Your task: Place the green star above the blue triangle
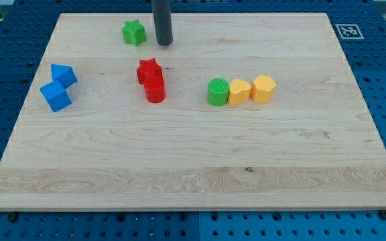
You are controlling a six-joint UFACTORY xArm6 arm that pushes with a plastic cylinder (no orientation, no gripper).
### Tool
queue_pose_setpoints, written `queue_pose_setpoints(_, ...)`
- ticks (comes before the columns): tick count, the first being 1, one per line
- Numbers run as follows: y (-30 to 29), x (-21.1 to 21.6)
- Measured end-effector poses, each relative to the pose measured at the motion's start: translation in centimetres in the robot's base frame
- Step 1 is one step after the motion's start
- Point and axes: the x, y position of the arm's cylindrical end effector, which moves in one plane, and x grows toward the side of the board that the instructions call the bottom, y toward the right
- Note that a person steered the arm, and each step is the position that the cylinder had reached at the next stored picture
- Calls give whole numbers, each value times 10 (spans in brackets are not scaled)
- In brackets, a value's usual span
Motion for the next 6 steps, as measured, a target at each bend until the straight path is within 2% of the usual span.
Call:
queue_pose_setpoints(3,-73,-12)
queue_pose_setpoints(5,-78,16)
queue_pose_setpoints(6,-101,-3)
